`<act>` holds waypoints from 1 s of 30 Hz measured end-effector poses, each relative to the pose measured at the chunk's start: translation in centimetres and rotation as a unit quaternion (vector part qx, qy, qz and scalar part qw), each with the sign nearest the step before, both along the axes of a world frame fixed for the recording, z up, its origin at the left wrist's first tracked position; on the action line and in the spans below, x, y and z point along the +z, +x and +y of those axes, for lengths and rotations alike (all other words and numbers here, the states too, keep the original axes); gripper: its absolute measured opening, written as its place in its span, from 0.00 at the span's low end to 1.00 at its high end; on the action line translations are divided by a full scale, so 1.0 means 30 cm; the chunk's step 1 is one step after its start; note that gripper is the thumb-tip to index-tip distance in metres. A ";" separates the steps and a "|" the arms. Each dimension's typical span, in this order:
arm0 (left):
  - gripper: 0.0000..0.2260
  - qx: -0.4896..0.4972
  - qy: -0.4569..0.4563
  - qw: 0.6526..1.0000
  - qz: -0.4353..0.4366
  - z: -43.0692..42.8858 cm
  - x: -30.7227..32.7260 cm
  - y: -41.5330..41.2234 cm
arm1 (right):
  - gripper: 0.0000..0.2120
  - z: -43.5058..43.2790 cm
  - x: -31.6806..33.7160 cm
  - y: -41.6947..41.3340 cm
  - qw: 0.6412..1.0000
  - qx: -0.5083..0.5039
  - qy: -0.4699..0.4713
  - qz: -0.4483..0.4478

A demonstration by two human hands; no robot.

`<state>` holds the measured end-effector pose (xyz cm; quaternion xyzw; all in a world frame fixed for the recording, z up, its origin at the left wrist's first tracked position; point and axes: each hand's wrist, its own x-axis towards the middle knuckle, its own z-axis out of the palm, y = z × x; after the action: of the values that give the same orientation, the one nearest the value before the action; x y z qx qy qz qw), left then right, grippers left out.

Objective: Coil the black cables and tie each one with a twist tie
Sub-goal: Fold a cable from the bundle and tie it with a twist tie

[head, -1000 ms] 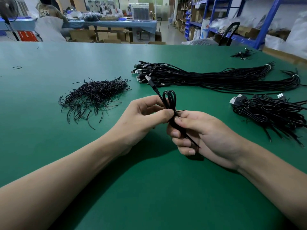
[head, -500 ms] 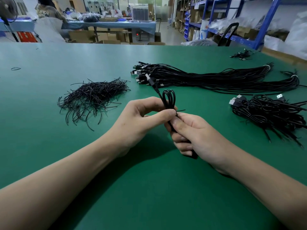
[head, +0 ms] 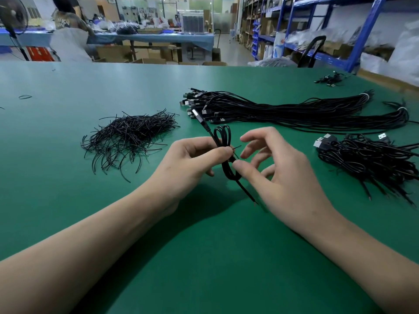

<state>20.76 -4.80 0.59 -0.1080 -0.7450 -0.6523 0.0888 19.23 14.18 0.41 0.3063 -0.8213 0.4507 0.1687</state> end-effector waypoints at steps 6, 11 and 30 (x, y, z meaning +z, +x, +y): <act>0.13 -0.070 0.010 0.996 -0.055 0.016 0.000 0.011 | 0.10 0.027 0.019 -0.010 0.985 -0.022 0.115 0.126; 0.07 -0.093 0.045 0.991 -0.082 0.014 -0.002 0.013 | 0.13 0.041 0.039 -0.017 0.973 -0.031 0.153 0.171; 0.05 0.037 -0.022 0.995 0.085 0.068 0.009 0.052 | 0.21 -0.022 0.022 0.007 0.936 0.087 -0.221 -0.258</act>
<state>22.32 -2.77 0.85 -0.1375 -0.7525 -0.6202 0.1739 19.44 13.53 1.06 0.2045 -0.6863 0.6975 -0.0256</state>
